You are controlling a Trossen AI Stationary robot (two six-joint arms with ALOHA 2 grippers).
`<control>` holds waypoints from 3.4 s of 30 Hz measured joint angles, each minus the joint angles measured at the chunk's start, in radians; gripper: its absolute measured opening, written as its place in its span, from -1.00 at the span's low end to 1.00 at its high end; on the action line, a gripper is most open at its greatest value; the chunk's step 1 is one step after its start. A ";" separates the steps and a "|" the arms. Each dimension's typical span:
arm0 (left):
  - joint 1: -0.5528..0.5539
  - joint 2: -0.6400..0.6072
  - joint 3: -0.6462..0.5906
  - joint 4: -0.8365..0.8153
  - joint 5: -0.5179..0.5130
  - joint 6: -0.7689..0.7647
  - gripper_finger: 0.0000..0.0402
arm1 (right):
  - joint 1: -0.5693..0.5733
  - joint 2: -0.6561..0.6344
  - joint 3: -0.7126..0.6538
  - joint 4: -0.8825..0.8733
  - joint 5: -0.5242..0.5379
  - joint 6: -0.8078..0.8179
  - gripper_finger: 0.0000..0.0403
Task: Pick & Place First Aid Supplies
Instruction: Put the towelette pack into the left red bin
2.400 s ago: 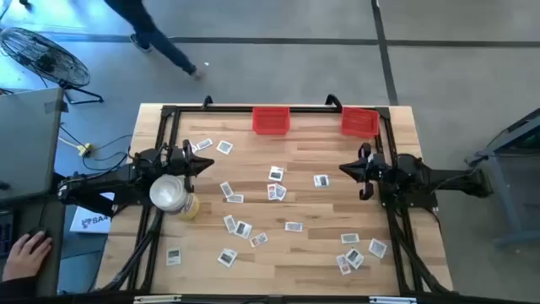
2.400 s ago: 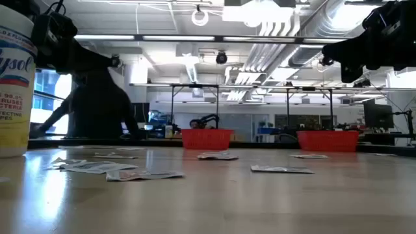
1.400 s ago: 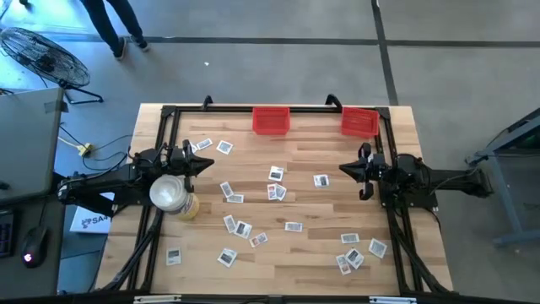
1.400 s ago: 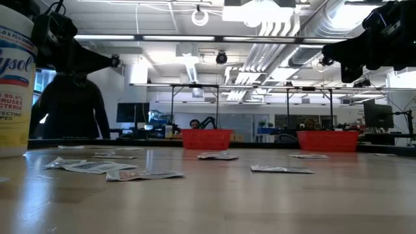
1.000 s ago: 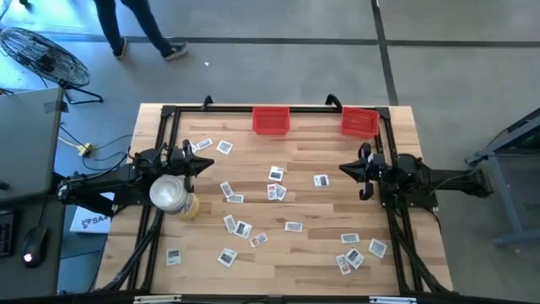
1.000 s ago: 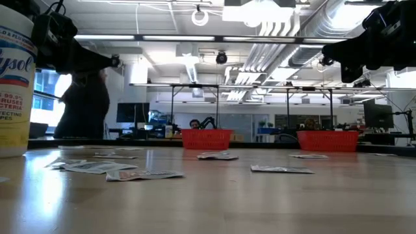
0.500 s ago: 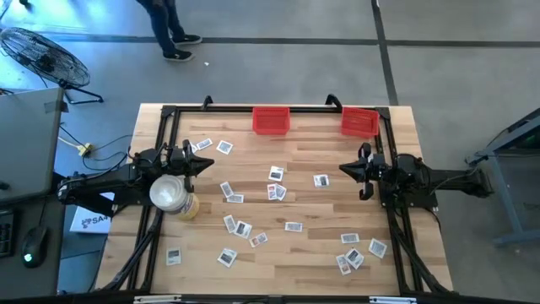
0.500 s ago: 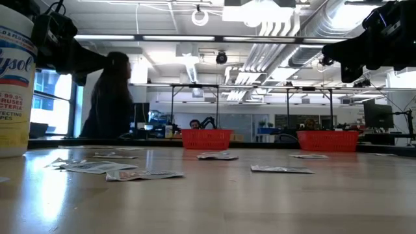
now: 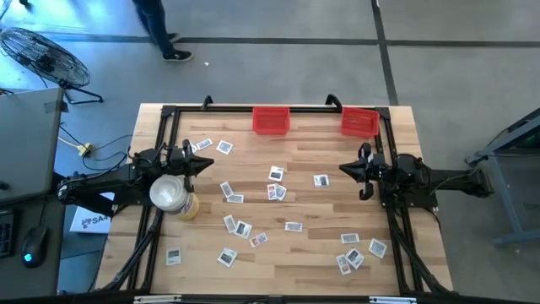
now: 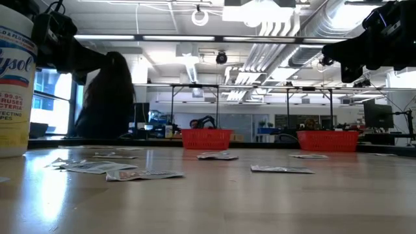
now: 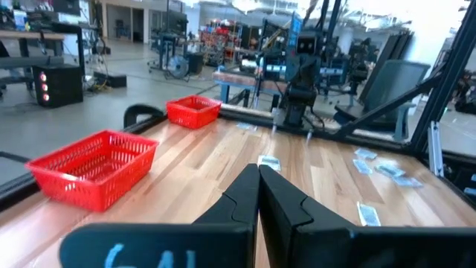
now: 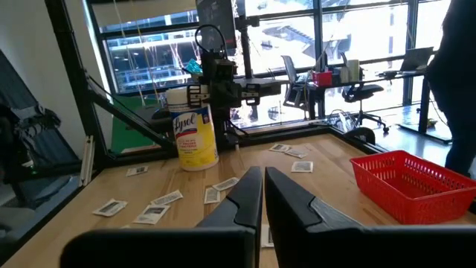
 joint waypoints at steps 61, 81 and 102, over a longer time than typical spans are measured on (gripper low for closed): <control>0.361 1.356 0.486 -0.089 -0.316 -0.669 -0.20 | 0.000 0.000 0.000 -0.004 0.000 0.000 -0.94; 0.351 1.402 0.486 -0.089 -0.357 -0.646 -0.20 | 0.000 0.000 0.000 -0.004 0.000 0.000 -0.94; 0.255 1.476 0.487 -0.043 -0.405 -0.710 -0.80 | 0.000 0.000 0.000 -0.007 0.000 0.000 -0.94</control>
